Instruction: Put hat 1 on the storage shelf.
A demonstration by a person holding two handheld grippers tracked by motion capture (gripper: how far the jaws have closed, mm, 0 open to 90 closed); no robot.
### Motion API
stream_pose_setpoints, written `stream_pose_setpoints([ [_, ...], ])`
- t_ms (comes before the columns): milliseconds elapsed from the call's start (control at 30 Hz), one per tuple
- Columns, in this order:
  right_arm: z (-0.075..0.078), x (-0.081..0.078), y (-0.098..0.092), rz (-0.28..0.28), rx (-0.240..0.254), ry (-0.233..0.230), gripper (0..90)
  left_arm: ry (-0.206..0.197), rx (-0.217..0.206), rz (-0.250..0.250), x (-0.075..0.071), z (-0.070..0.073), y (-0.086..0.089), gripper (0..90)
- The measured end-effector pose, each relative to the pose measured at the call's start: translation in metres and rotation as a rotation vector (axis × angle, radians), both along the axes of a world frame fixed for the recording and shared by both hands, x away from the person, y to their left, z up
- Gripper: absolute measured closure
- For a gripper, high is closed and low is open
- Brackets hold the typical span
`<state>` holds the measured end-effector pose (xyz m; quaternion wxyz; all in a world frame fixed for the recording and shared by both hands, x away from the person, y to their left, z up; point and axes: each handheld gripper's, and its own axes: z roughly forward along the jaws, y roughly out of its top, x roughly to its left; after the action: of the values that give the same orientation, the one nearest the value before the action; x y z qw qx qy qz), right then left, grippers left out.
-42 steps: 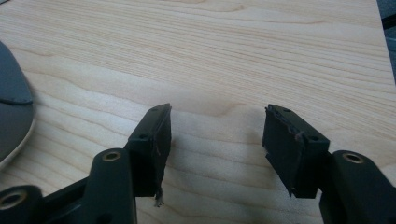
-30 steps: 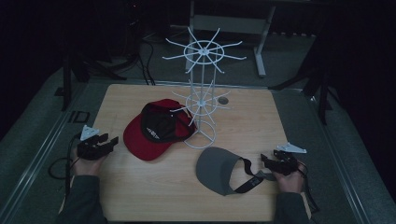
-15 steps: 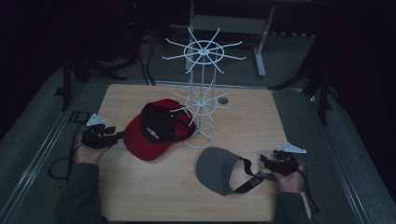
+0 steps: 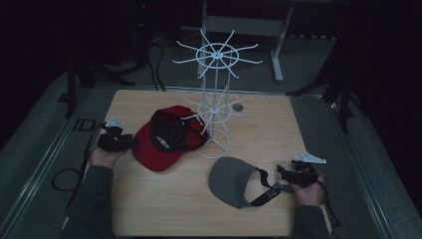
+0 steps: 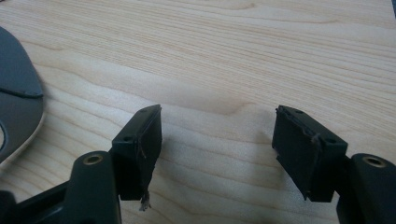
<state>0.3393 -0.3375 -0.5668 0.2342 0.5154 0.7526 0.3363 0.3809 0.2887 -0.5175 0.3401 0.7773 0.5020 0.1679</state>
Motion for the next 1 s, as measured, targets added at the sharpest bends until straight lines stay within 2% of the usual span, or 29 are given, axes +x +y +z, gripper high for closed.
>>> stream_pose_setpoints([
  [67,0.000,0.000,0.000,0.000,0.000,0.000,32.8,0.009,0.004,-0.010,-0.004,0.000,-0.001,71.1],
  [100,0.000,0.000,0.000,0.001,0.000,0.000,32.8,0.011,0.020,-0.013,-0.006,0.000,-0.001,72.7],
  [233,0.000,0.000,0.000,0.002,-0.001,0.000,32.5,0.020,0.019,-0.029,-0.018,0.000,-0.001,78.5],
  [367,0.000,0.000,0.000,0.002,0.000,0.001,32.3,0.024,0.012,-0.044,-0.028,0.001,-0.002,78.6],
  [400,0.000,0.000,0.000,0.002,0.000,0.001,32.2,0.032,0.008,-0.057,-0.035,0.000,-0.005,78.2],
  [500,0.000,0.000,0.000,0.002,0.000,0.001,32.1,0.041,0.006,-0.086,-0.045,0.001,-0.009,77.7],
  [700,0.000,0.000,0.000,0.002,0.000,0.002,32.0,0.068,-0.008,-0.146,-0.059,0.003,-0.019,76.4],
  [800,0.000,0.000,0.000,0.002,0.000,0.002,32.0,0.093,-0.025,-0.184,-0.060,0.002,-0.024,75.1],
  [1000,0.000,0.000,0.000,0.002,0.001,0.002,31.9,0.137,-0.004,-0.240,-0.049,-0.002,-0.032,66.3],
])
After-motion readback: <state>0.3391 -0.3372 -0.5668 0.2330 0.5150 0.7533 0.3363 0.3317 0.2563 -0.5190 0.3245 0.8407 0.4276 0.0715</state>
